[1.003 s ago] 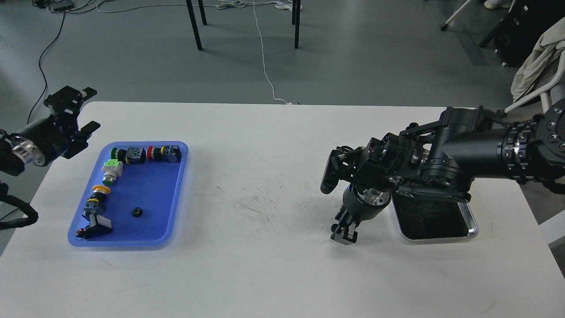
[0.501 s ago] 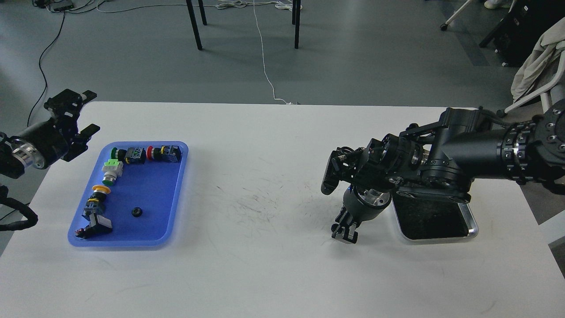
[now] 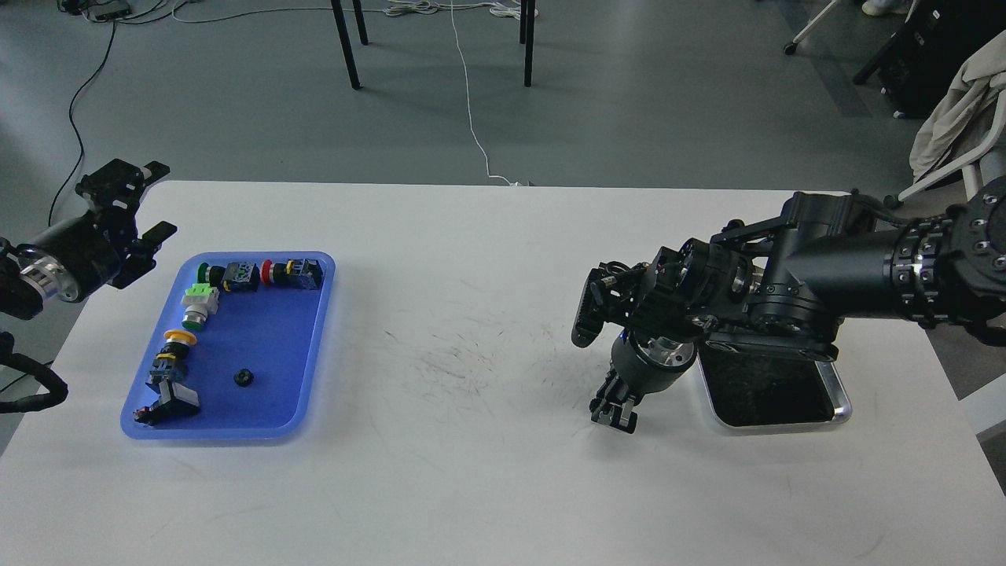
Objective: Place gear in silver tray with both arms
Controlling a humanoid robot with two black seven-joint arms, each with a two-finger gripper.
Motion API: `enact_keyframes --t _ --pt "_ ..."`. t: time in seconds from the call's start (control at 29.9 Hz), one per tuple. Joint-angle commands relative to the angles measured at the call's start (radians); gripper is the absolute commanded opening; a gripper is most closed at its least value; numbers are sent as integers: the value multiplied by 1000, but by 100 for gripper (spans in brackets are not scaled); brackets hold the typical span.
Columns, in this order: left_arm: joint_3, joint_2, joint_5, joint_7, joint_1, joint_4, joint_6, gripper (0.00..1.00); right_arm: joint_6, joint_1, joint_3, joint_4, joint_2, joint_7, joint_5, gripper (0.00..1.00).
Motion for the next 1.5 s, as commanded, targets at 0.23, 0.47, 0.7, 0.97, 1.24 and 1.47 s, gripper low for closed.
enact_keyframes --t 0.23,0.47,0.7,0.97,1.24,1.47 --pt "0 1 0 0 2 0 0 98 0 3 -12 0 -3 1 -1 18" --pt "2 3 0 0 2 0 0 98 0 10 -12 0 -3 1 -1 13" --pt "2 3 0 0 9 3 0 98 2 44 -12 7 -26 1 -1 10" --pt "2 3 2 0 9 3 0 98 2 148 -8 19 -162 16 8 8" --pt "2 3 0 0 9 3 0 98 -5 149 -3 57 -379 13 0 3" --pt "3 3 0 0 15 3 0 98 -40 90 3 31 -508 12 0 1"
